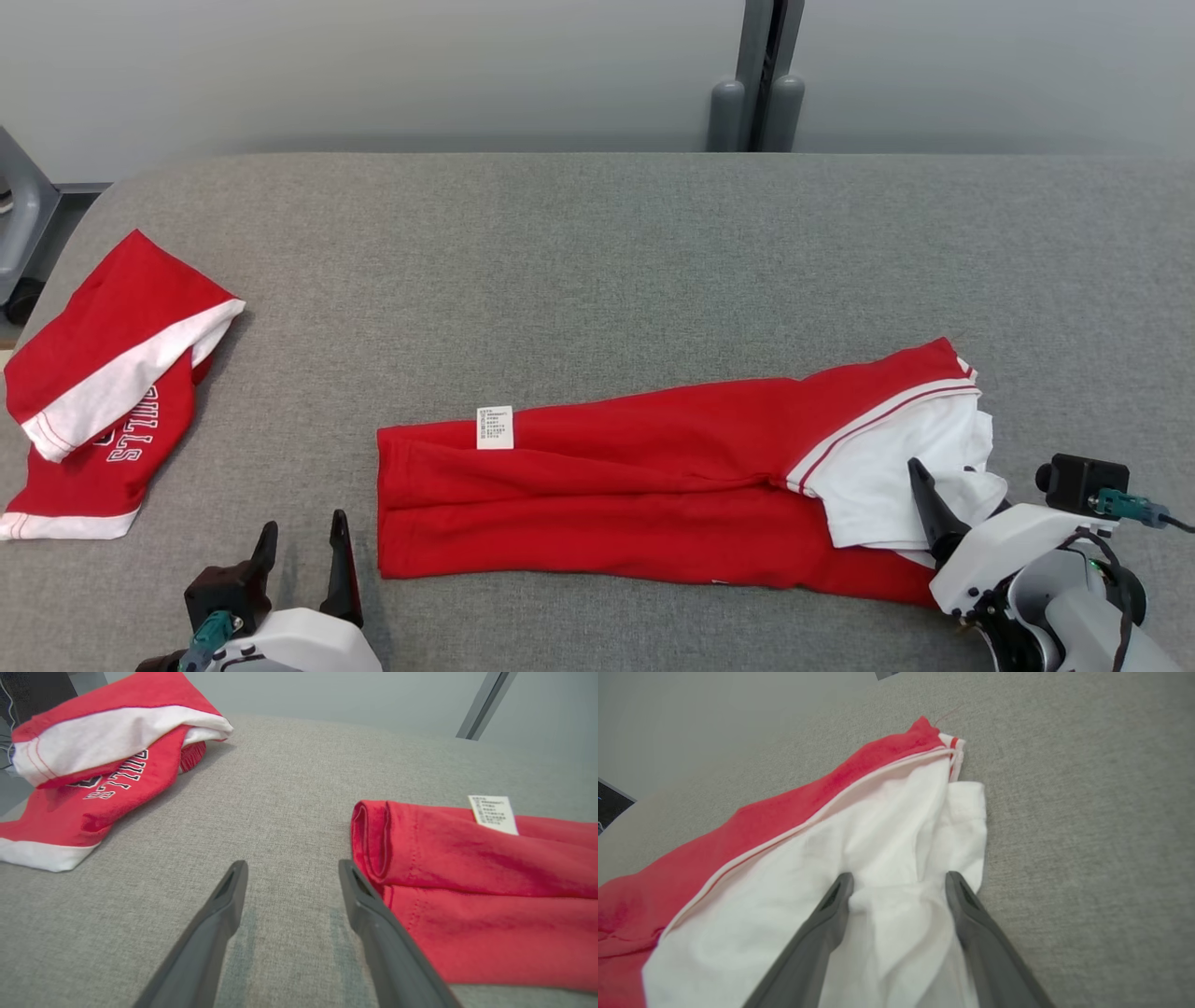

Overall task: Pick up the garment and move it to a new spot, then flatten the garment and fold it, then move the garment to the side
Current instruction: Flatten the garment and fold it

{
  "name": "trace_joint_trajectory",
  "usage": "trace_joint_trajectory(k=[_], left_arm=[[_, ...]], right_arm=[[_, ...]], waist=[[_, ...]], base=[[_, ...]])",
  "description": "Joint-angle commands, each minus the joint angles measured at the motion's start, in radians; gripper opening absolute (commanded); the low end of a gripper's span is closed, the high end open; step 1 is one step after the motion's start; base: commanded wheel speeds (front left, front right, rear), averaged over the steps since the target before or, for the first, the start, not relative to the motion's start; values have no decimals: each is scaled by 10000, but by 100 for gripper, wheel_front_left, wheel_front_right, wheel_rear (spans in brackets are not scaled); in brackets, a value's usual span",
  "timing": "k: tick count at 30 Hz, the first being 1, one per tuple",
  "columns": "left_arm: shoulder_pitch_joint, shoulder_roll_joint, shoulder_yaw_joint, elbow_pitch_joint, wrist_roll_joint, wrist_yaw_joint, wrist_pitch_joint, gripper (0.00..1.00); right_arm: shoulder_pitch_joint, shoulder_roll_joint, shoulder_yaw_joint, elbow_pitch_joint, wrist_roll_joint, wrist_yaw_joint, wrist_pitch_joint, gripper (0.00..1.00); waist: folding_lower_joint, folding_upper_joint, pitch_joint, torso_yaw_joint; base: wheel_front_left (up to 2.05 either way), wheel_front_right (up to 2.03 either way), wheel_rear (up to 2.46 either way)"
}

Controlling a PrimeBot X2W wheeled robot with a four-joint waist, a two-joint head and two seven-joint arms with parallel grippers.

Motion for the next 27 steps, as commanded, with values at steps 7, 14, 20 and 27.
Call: trace_joint_trajectory(k=[7,14,20,27], left_arm=[[-233,35,-208,-83,-217,79,-16,100],[-264,35,-423,-21,-159,47,-16,100],[-265,35,-542,49,-212,66,-16,100],[-220,37,-658,118,-271,19,-16,100]], right_arm=[[-26,-35,565,621,390,-2,542,29],[-340,-127,400,1064,632,-9,-104,0],[-554,-498,-102,1373,677,-23,-711,0],[-610,-726,-810,939,347,-9,-858,0]], waist=[[0,0,105,161],[0,0,101,152],[0,0,-14,-29],[0,0,-155,-365]], base=[[0,0,0],[0,0,0],[0,0,0],[0,0,0]])
